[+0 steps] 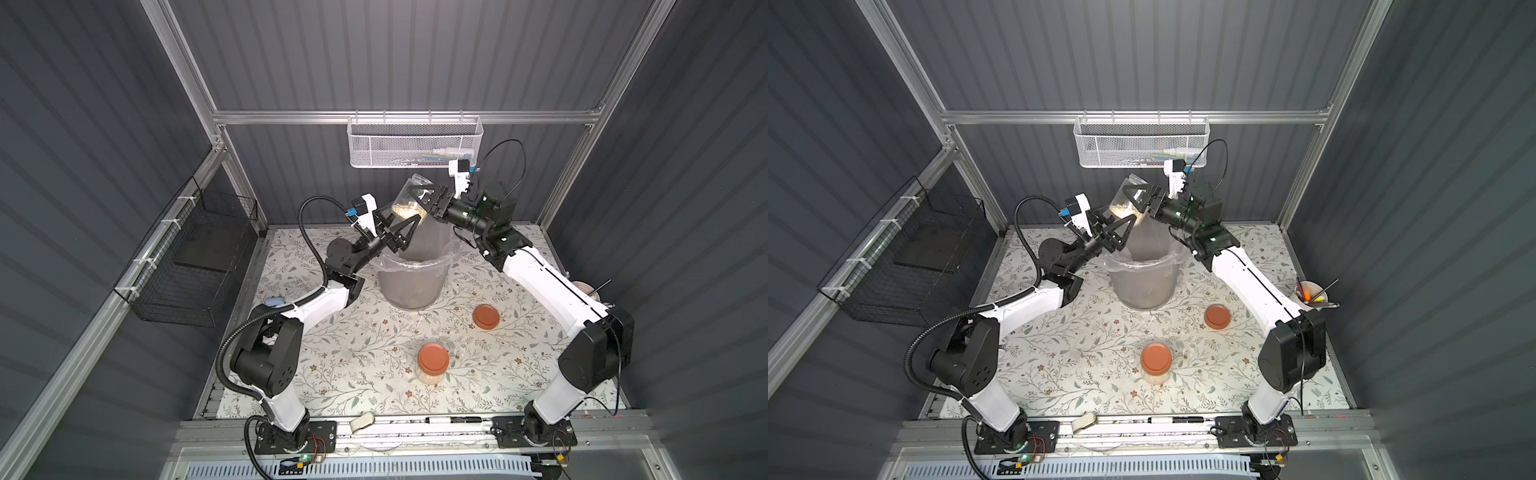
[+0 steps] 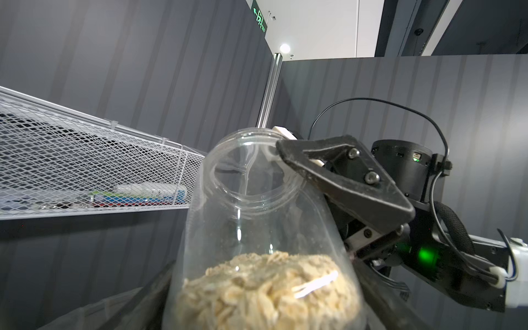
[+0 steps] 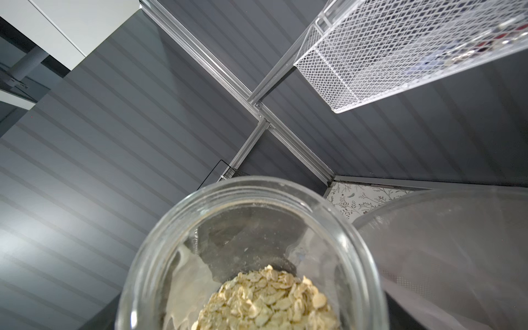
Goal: Empty expired oatmeal from jars
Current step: Pour the expired oatmeal into the trash bin.
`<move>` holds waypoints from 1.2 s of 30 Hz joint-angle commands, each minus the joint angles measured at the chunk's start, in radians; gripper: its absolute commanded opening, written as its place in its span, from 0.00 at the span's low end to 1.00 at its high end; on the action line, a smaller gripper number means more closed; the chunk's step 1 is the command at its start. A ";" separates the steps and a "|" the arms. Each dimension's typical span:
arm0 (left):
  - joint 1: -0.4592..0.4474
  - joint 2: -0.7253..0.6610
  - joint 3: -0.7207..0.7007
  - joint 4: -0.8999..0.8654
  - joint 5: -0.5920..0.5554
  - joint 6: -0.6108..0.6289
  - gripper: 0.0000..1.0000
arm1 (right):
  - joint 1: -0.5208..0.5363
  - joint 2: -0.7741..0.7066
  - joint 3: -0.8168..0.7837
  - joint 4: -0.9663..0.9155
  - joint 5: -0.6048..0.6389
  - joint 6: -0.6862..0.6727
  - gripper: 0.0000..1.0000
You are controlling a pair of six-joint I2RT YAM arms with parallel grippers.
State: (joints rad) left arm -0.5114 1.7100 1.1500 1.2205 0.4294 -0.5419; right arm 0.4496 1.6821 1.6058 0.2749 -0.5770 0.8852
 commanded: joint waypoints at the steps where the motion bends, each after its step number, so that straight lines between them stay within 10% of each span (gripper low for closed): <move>1: -0.009 -0.022 -0.002 0.011 -0.004 0.056 0.93 | 0.023 -0.027 0.003 0.060 -0.005 0.030 0.39; 12: -0.009 -0.024 -0.003 0.017 -0.011 0.062 0.92 | 0.027 -0.031 -0.001 0.053 0.006 0.026 0.38; 21: -0.008 -0.032 -0.006 -0.003 -0.029 0.076 0.35 | 0.026 -0.036 -0.017 0.058 0.018 0.036 0.39; 25: -0.009 -0.059 -0.022 -0.038 -0.047 0.102 0.00 | 0.026 -0.046 -0.046 0.056 0.031 0.036 0.55; 36: -0.006 -0.168 -0.118 -0.087 -0.078 0.188 0.00 | 0.027 -0.054 -0.050 0.024 0.042 0.004 0.94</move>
State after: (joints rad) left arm -0.5163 1.5951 1.0348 1.0946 0.3626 -0.4259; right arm 0.4915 1.6726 1.5444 0.2722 -0.5743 0.8948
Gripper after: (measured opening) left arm 0.882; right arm 0.927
